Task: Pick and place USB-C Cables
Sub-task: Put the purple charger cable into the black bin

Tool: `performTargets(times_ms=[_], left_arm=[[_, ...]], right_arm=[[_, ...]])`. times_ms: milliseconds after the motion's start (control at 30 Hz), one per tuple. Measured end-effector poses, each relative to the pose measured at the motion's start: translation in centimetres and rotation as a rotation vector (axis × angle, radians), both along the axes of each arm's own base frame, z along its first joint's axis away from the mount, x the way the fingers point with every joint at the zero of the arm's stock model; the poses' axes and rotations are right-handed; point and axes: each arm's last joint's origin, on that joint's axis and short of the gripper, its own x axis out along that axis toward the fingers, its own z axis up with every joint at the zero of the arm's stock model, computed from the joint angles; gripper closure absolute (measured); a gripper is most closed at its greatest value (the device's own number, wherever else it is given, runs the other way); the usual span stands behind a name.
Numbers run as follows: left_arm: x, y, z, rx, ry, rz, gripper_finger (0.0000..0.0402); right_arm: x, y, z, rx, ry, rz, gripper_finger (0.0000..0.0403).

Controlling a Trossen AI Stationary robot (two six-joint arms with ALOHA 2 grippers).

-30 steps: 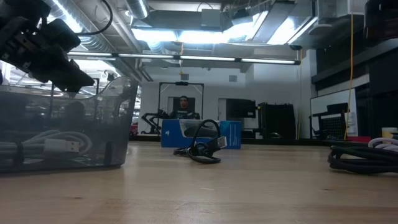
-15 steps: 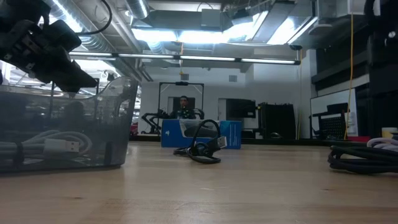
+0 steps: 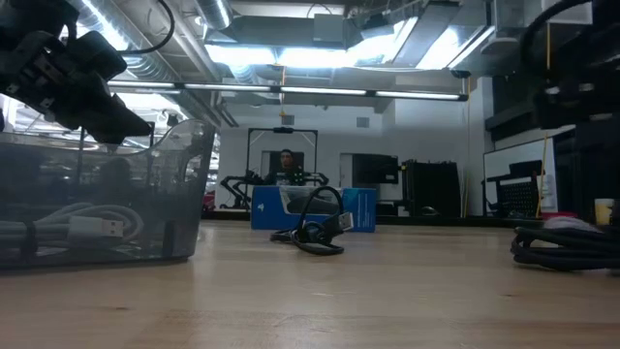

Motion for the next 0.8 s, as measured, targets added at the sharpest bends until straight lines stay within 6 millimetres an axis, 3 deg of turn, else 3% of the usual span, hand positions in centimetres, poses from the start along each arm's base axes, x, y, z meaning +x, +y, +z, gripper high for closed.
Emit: performTargets(times_ms=[100,300,667,800], left_arm=[[0.0,0.0,0.0,0.000,-0.001,0.000,0.0372],[0.0,0.0,0.0,0.000,-0.001,0.000,0.0380],[0.0,0.0,0.0,0.002,-0.003,0.004,0.0381],[0.0,0.1,0.1,0.008,-0.007,0.025,0.0378]], right_arm=[[1.0,-0.9,0.0,-0.013,-0.040,-0.042,0.0381],[2.3,-2.0,0.6,-0.111,-0.092,-0.033,0.0382],[8.1,-2.3,10.3,-0.542,-0.343,0.277,0.0382],[11.2,-2.6,13.0,-0.577,-0.427,0.440,0.0382]])
